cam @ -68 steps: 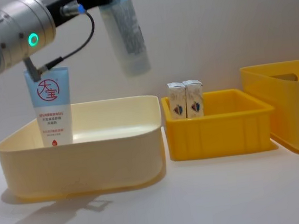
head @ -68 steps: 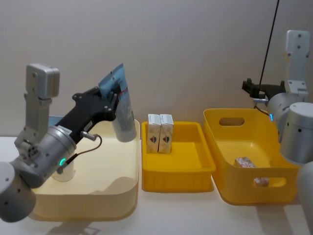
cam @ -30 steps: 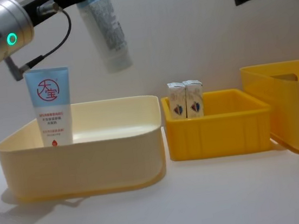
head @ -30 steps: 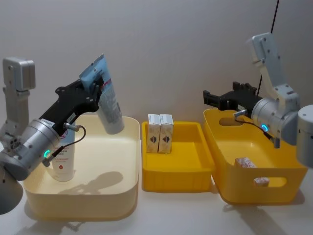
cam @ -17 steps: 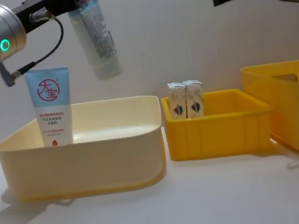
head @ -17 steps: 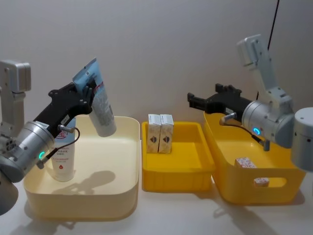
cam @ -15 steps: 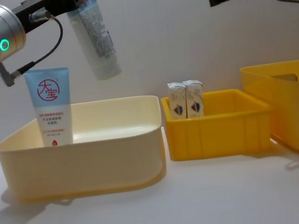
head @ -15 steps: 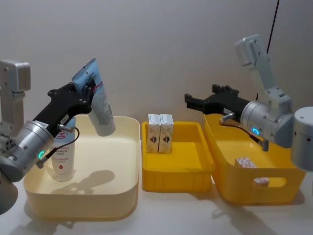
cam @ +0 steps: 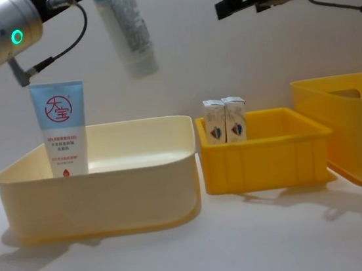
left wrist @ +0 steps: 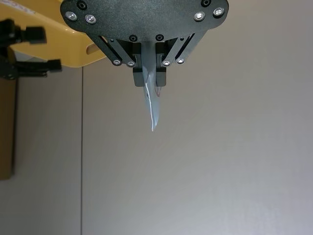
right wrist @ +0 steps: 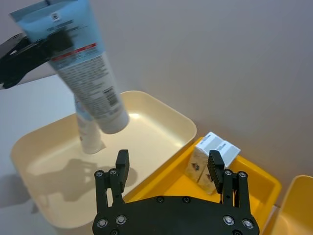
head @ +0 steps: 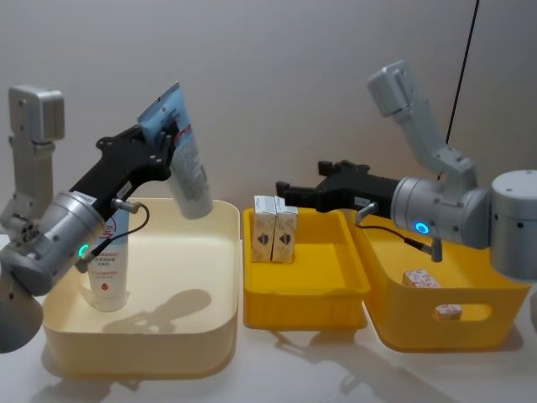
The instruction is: Bimanual collaborative sorting of washing and personal care products
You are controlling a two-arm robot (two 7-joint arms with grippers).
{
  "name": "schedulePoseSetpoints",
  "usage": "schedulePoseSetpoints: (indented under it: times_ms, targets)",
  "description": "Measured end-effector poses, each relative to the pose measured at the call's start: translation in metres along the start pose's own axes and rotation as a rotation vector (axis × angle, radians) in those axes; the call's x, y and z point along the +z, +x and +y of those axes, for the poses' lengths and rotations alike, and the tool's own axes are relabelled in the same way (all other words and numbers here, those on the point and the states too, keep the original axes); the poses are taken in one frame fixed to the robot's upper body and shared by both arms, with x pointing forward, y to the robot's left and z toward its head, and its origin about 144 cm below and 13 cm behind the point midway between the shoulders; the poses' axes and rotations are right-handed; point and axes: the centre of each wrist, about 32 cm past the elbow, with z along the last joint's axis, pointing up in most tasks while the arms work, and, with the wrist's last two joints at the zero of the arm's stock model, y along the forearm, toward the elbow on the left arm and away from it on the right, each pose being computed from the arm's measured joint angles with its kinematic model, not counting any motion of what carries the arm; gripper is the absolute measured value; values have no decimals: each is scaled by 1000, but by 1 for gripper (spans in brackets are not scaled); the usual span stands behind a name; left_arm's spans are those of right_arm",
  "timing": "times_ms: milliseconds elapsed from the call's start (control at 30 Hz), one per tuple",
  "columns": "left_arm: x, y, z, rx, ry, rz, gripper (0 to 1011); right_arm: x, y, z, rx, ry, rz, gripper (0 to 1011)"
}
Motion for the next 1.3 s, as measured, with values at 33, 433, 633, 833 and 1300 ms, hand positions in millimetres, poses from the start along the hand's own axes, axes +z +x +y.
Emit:
schedulePoseSetpoints:
  times_ms: [33, 433, 633, 833, 1300]
  targets:
    - [0, 0, -1, -6, -2, 1, 140, 1, -1, 2, 26, -9, -5, 1001]
    - [4, -9, -12, -73, -1, 15, 140, 12, -9, 19, 169, -56, -112, 1001]
    - [6, -12, -12, -77, 13, 13, 139, 15, -13, 26, 183, -53, -185, 1001]
    - [6, -13, -10, -69, 29, 9, 140, 16, -17, 30, 161, -37, -244, 1001]
    - [5, -17, -8, -64, 50, 5, 139, 13, -29, 37, 36, 27, -386, 1001]
